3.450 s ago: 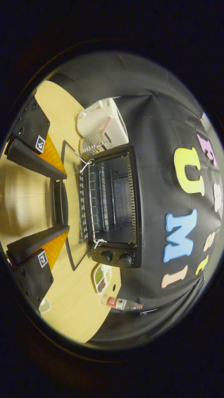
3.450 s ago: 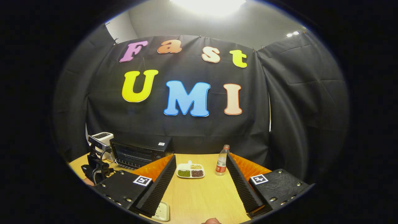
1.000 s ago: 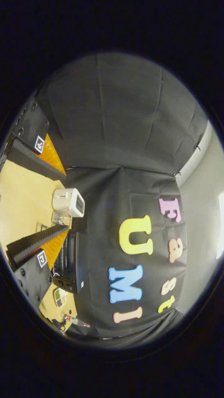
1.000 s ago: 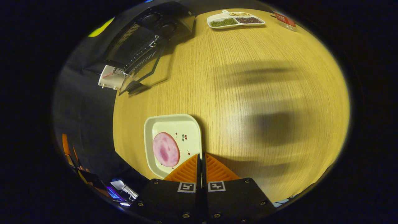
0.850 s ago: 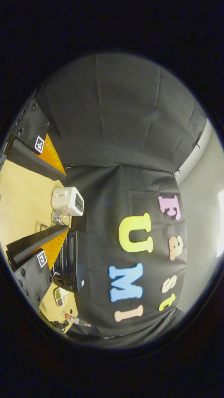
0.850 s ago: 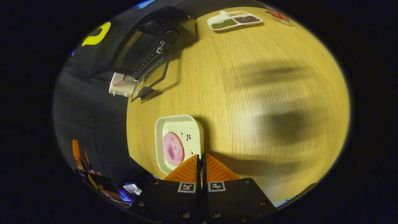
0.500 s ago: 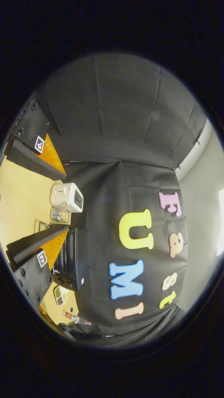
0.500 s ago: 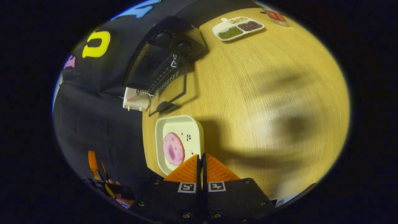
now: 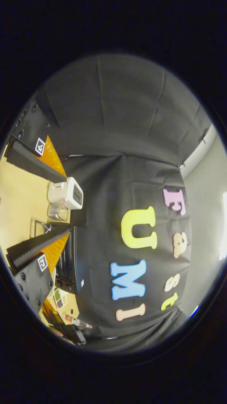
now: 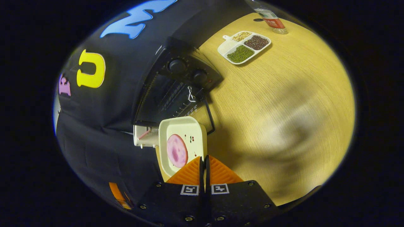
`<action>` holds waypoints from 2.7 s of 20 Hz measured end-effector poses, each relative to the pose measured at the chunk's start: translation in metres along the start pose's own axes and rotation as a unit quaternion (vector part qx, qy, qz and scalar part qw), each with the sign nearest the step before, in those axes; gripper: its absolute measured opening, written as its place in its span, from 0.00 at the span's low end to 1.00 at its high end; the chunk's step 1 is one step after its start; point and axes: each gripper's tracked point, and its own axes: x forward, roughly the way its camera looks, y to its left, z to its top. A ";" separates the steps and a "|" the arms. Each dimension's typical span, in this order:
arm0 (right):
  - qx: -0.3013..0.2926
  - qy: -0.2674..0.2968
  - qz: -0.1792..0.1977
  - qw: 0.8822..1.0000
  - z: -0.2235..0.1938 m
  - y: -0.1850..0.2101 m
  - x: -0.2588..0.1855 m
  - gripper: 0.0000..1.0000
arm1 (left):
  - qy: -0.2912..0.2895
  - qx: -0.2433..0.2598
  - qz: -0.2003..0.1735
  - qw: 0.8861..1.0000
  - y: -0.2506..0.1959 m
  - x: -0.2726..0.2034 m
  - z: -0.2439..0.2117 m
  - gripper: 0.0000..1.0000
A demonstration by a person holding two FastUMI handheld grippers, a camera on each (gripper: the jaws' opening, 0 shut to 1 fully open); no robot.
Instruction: Open the electric oven with the left hand, put the food in, and close the electric oven.
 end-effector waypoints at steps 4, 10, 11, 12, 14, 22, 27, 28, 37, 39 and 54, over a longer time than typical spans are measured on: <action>0.065 -0.042 0.006 0.997 0.016 0.021 0.028 0.00 | 0.007 -0.004 -0.007 1.000 0.010 0.024 -0.007 1.00; 0.143 -0.088 0.023 0.986 0.035 0.056 0.072 0.01 | 0.016 0.005 -0.021 1.000 0.021 0.053 -0.012 1.00; 0.154 -0.098 0.024 0.983 0.038 0.060 0.079 0.00 | 0.018 0.008 -0.023 1.000 0.023 0.057 -0.012 0.97; 0.164 -0.104 0.027 0.981 0.042 0.064 0.087 0.00 | 0.020 0.010 -0.025 0.999 0.023 0.060 -0.015 0.97; 0.182 -0.112 0.037 0.976 0.046 0.073 0.101 0.00 | 0.025 0.010 -0.026 0.999 0.026 0.065 -0.019 0.97; 0.232 -0.161 0.039 0.958 0.071 0.082 0.140 0.01 | 0.045 0.015 -0.016 0.999 0.043 0.065 -0.039 0.97; 0.243 -0.159 0.060 0.955 0.077 0.098 0.151 0.03 | 0.053 0.021 -0.013 0.998 0.042 0.064 -0.045 0.92; 0.239 -0.153 0.060 0.957 0.075 0.099 0.152 0.06 | 0.053 0.022 -0.014 0.998 0.041 0.065 -0.044 0.94; 0.161 -0.126 0.111 0.972 0.056 0.116 0.110 0.97 | 0.046 0.013 -0.035 0.998 0.012 0.062 -0.042 1.00; 0.120 -0.132 0.113 0.977 0.052 0.117 0.093 0.97 | 0.048 0.010 -0.042 0.998 0.004 0.059 -0.046 0.97; -0.185 -0.247 0.050 0.950 0.061 0.055 -0.058 0.98 | 0.170 -0.011 -0.171 0.971 -0.119 0.045 -0.150 1.00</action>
